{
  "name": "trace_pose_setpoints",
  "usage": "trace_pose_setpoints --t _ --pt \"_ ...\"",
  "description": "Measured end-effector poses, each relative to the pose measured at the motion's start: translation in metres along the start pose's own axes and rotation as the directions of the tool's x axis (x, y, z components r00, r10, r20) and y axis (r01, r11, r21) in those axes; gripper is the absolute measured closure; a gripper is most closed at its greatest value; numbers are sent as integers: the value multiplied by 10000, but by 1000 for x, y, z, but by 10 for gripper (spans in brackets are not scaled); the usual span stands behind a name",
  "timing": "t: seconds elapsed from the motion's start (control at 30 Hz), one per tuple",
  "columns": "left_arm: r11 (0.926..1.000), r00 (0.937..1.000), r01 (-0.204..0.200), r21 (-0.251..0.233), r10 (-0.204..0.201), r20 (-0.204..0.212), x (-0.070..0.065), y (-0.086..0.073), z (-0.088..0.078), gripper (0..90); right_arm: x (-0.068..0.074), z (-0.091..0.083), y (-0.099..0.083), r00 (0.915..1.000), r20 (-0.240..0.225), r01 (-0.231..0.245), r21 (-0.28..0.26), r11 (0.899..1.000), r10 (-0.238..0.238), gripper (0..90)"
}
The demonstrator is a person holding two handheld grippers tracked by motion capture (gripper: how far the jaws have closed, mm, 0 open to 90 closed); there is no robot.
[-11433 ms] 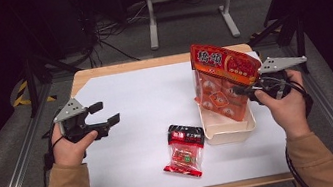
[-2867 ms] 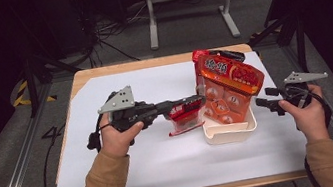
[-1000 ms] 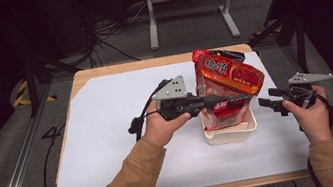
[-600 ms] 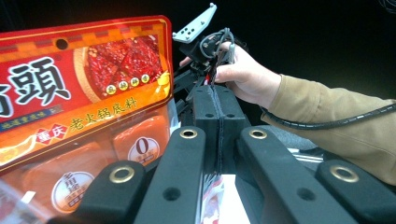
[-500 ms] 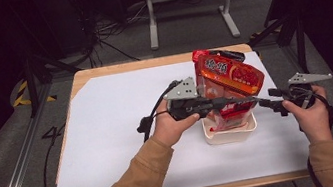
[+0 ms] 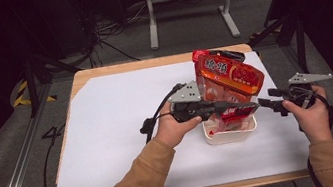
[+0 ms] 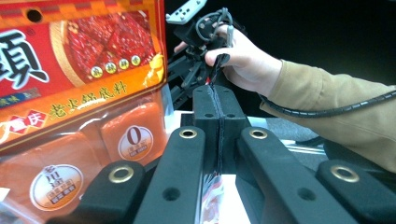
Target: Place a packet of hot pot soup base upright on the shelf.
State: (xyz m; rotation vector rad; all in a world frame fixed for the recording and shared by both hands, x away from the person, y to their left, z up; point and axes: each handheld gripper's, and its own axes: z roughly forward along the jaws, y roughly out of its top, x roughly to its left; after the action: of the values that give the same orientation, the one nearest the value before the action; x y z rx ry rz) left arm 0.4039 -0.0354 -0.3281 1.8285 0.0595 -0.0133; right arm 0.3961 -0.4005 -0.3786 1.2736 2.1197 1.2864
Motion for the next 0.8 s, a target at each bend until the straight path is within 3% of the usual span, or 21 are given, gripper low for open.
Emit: trace_pose_setpoints --t 0.8 --pt "9969 9979 643 458 -640 -83 14 -21 1 890 0 1 0 10000 -41 -27 -5 10000 27 329"
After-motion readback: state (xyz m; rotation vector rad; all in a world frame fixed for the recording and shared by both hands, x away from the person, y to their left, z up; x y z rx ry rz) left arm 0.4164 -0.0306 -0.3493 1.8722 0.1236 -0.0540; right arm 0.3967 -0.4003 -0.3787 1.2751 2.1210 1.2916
